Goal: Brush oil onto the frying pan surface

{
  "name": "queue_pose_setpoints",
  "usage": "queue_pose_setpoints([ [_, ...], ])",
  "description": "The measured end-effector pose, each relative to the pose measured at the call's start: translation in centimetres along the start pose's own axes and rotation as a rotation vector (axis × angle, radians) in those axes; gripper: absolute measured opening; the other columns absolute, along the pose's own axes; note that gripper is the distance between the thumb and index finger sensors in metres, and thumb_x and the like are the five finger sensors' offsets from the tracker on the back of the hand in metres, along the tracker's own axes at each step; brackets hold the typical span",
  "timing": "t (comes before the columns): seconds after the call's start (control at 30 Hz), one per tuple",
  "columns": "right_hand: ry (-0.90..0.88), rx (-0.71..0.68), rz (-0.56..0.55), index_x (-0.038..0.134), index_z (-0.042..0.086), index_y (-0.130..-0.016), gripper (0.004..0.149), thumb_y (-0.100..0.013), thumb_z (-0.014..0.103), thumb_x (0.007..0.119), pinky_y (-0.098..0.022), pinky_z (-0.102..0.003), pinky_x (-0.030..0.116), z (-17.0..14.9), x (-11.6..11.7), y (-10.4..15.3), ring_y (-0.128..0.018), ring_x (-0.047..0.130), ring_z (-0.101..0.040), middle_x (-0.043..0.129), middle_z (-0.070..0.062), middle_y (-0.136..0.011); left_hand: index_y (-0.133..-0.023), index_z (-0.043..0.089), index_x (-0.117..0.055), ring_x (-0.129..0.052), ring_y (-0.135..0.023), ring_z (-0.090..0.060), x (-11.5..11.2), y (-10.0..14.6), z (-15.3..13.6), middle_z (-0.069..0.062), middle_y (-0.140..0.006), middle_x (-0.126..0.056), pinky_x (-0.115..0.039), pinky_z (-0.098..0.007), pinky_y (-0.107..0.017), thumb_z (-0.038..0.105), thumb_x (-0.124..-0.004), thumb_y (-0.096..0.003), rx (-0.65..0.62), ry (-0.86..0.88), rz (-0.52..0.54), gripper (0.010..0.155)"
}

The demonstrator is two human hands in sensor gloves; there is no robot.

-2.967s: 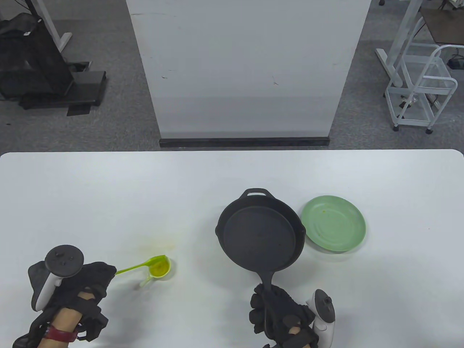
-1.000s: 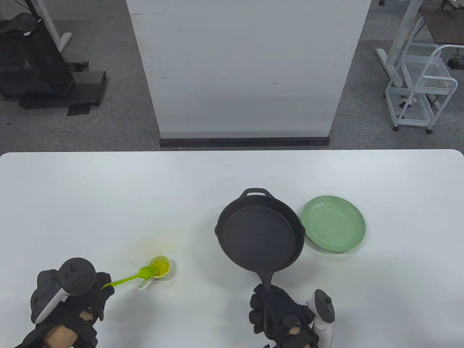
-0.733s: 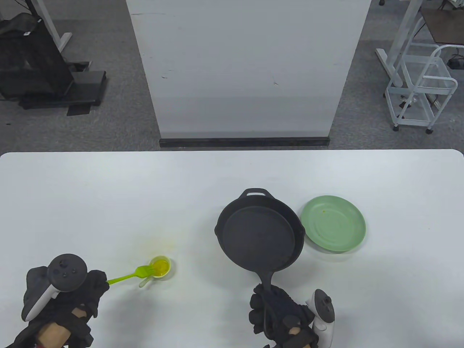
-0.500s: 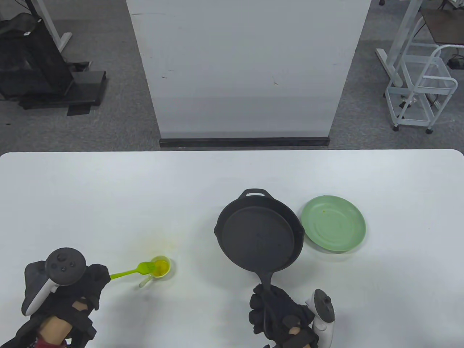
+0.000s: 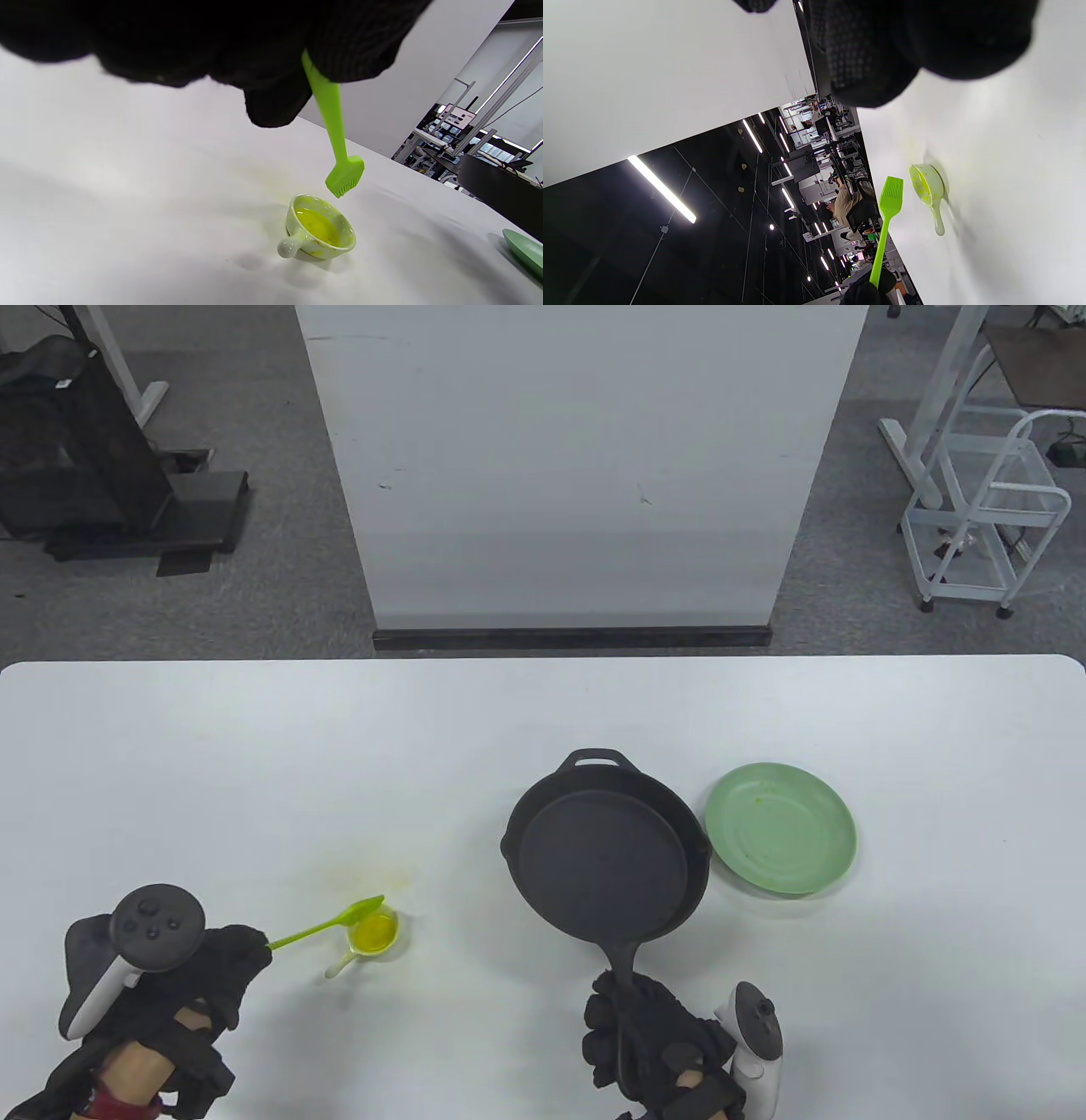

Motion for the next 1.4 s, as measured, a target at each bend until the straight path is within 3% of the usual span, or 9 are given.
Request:
queue_pose_setpoints([
  [0.3,0.000,-0.002,0.003,0.053,-0.005,-0.086,0.057,-0.048,0.034,0.066,-0.020,-0.030,0.088,0.0,0.0,0.0,-0.037,0.096,-0.024,0.075,-0.023,-0.068,-0.071,0.011,-0.095,-0.093,-0.020,-0.022,-1.3,-1.8,-3.0,0.003,-0.036,-0.095,-0.085,-0.042,-0.020,0.046,-0.070,-0.0470,0.181,0.198,-0.215,0.049],
  [0.6,0.001,-0.003,0.006,0.053,-0.005,-0.086,0.057,-0.048,0.034,0.066,-0.020,-0.030,0.088,0.0,0.0,0.0,-0.037,0.096,-0.024,0.075,-0.023,-0.068,-0.074,0.012,-0.094,-0.094,-0.014,-0.018,-0.8,-1.8,-4.9,0.006,-0.031,-0.095,-0.086,-0.039,-0.016,0.047,-0.071,-0.0476,0.265,0.229,-0.282,0.050],
  [0.77,0.001,-0.003,0.006,0.053,-0.005,-0.086,0.057,-0.048,0.034,0.066,-0.020,-0.030,0.088,0.0,0.0,0.0,-0.037,0.096,-0.024,0.075,-0.023,-0.068,-0.078,0.011,-0.090,-0.093,-0.013,-0.018,-0.3,-1.6,-5.0,0.007,-0.029,-0.095,-0.086,-0.039,-0.015,0.046,-0.071,-0.0479,0.237,0.312,-0.275,0.049],
  [0.97,0.002,-0.007,0.006,0.053,-0.005,-0.086,0.057,-0.048,0.034,0.066,-0.020,-0.030,0.088,0.0,0.0,0.0,-0.037,0.096,-0.024,0.075,-0.023,-0.068,-0.079,0.011,-0.088,-0.093,-0.012,-0.018,-0.6,-1.8,-5.0,0.007,-0.029,-0.095,-0.086,-0.039,-0.015,0.045,-0.071,-0.0480,0.253,0.287,-0.279,0.049],
  [1.13,0.003,-0.008,0.006,0.053,-0.005,-0.086,0.057,-0.048,0.034,0.066,-0.020,-0.030,0.088,0.0,0.0,0.0,-0.037,0.096,-0.024,0.075,-0.023,-0.068,-0.082,0.010,-0.084,-0.093,-0.012,-0.018,0.6,-1.5,-4.4,0.008,-0.029,-0.095,-0.086,-0.039,-0.015,0.044,-0.071,-0.0480,0.218,0.322,-0.237,0.049],
  [1.4,0.018,-0.020,0.011,0.053,-0.005,-0.086,0.057,-0.048,0.034,0.066,-0.020,-0.030,0.088,0.1,0.2,0.0,-0.037,0.096,-0.023,0.075,-0.023,-0.069,-0.085,0.009,-0.080,-0.092,-0.016,-0.020,2.0,-1.6,1.2,0.007,-0.032,-0.094,-0.084,-0.041,-0.018,0.042,-0.068,-0.0488,0.017,0.501,-0.187,0.050],
])
Point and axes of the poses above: the tracker on the back of each hand, its own z axis roughly to the thumb side, its own y axis roughly from the fingertips to the wrist, x = y × z, the point moved 2 cm from there along -y, roughly from the wrist to the fingertips
